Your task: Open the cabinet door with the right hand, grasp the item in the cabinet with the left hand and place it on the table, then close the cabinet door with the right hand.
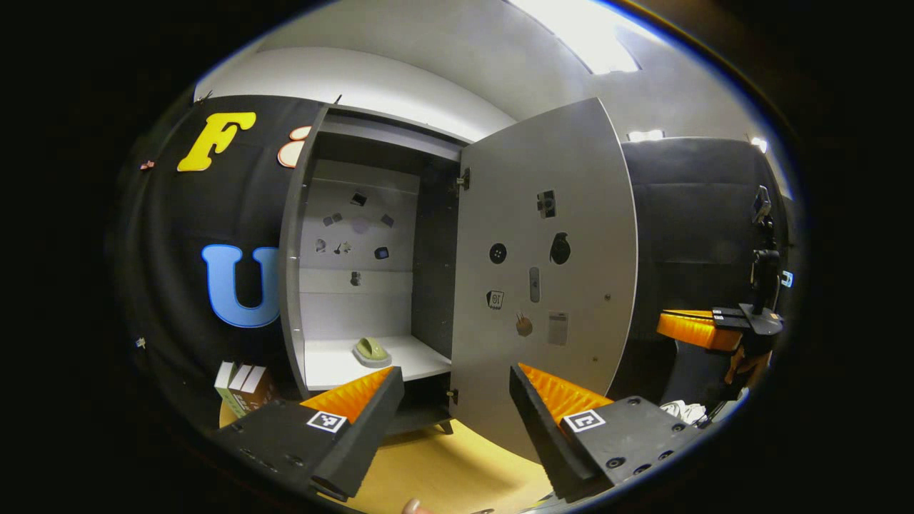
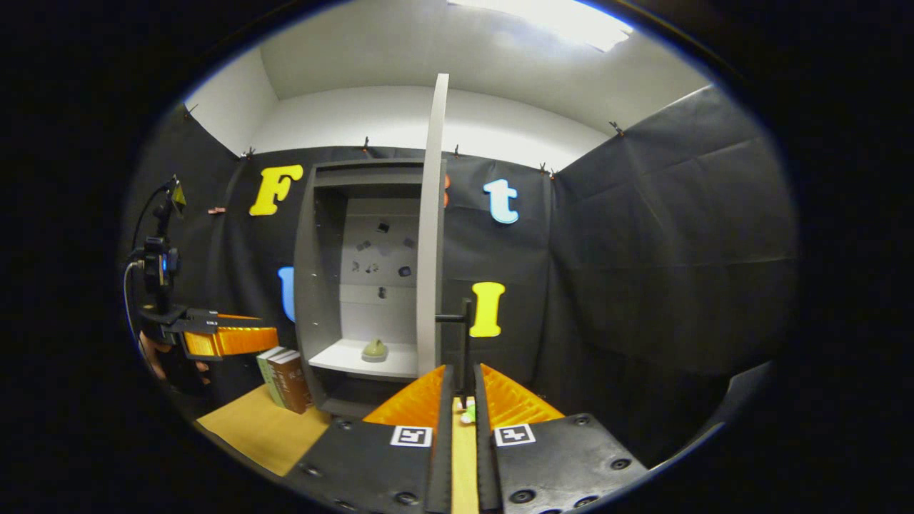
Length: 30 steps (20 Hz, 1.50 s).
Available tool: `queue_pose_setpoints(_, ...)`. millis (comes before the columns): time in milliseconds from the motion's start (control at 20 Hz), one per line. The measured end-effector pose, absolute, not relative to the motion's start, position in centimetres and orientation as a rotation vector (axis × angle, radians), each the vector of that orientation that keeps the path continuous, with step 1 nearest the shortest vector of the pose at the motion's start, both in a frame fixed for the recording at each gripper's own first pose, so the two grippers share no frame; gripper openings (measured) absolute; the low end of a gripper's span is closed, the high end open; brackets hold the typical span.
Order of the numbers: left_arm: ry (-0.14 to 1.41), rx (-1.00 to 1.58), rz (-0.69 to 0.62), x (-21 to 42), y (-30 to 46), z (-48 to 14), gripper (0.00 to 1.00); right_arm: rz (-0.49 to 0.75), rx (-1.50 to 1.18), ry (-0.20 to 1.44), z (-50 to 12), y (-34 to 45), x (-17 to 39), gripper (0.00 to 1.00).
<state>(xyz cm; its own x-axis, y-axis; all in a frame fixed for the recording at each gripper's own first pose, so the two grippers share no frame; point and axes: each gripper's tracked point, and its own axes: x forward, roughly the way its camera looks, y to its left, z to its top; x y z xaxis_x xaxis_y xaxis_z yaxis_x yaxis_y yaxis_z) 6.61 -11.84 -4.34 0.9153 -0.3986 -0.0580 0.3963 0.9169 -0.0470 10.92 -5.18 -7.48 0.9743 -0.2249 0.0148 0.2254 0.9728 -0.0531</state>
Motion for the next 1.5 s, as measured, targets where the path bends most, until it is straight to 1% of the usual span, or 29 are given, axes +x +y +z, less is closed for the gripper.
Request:
queue_pose_setpoints(50,0.067,-0.033,-0.411,7.5,-11.4,-4.2,0.94,-0.264,-0.088,0.002,-7.5,-6.1,10.5,0.21)
queue_pose_setpoints(100,0.069,-0.029,-0.411,8.6,-11.0,-4.2,0.95,-0.3,-0.111,0.01,-7.7,-7.2,10.0,0.39)
queue_pose_setpoints(200,0.08,-0.009,-0.4,11.4,-10.4,-4.8,0.94,-0.322,-0.098,0.016,-8.1,-7.8,9.7,0.52)
queue_pose_setpoints(250,0.089,0.003,-0.388,13.0,-10.0,-5.3,0.95,-0.324,-0.075,0.016,-8.3,-7.8,9.9,0.52)
queue_pose_setpoints(300,0.094,0.012,-0.375,14.8,-9.7,-5.7,0.94,-0.336,-0.069,0.014,-8.1,-8.1,10.2,0.55)
queue_pose_setpoints(350,0.096,0.015,-0.364,16.9,-9.5,-6.2,0.92,-0.346,-0.076,0.005,-7.9,-8.6,10.4,0.68)
queue_pose_setpoints(450,0.106,0.016,-0.334,21.4,-9.3,-7.3,0.95,-0.38,-0.104,-0.033,-7.4,-10.3,11.3,0.93)
queue_pose_setpoints(500,0.121,0.016,-0.308,23.7,-9.0,-7.9,0.95,-0.393,-0.095,-0.042,-7.3,-11.1,11.9,0.96)
queue_pose_setpoints(550,0.133,0.017,-0.29,26.1,-8.8,-8.5,0.92,-0.401,-0.069,-0.047,-7.4,-11.6,12.3,0.96)
queue_pose_setpoints(600,0.144,0.015,-0.272,28.4,-8.7,-9.2,0.95,-0.407,-0.051,-0.056,-7.5,-11.9,12.7,0.98)
queue_pose_setpoints(650,0.156,0.01,-0.249,30.9,-8.4,-10.0,0.95,-0.436,-0.053,-0.062,-7.6,-12.8,13.0,0.95)
queue_pose_setpoints(700,0.172,0.008,-0.222,32.9,-8.1,-10.8,0.95,-0.475,-0.069,-0.061,-7.6,-14.1,13.0,1.0)
queue_pose_setpoints(750,0.189,0.006,-0.192,34.9,-7.6,-11.6,0.95,-0.513,-0.086,-0.054,-7.8,-15.4,13.0,0.98)
queue_pose_setpoints(850,0.22,-0.015,-0.136,38.4,-6.6,-12.8,0.95,-0.578,-0.106,-0.019,-8.6,-16.9,12.4,0.97)
queue_pose_setpoints(950,0.244,-0.059,-0.12,41.1,-6.4,-13.8,0.95,-0.614,-0.111,0.022,-9.3,-18.0,12.0,0.97)
queue_pose_setpoints(1000,0.249,-0.071,-0.115,42.1,-6.3,-14.1,0.94,-0.622,-0.108,0.035,-9.6,-18.4,12.0,0.95)
queue_pose_setpoints(1050,0.254,-0.069,-0.103,43.0,-6.0,-14.4,0.93,-0.624,-0.104,0.044,-9.9,-18.5,12.0,0.98)
queue_pose_setpoints(1200,0.317,-0.047,-0.069,44.9,-5.5,-16.1,0.93,-0.624,-0.106,0.068,-10.6,-19.0,12.5,0.98)
queue_pose_setpoints(1300,0.329,-0.072,-0.07,46.2,-5.7,-16.5,0.93,-0.623,-0.118,0.082,-11.0,-19.2,12.5,0.98)
queue_pose_setpoints(1500,0.382,-0.065,-0.026,47.8,-5.2,-18.1,0.9,-0.622,-0.106,0.1,-11.5,-19.4,12.5,0.98)
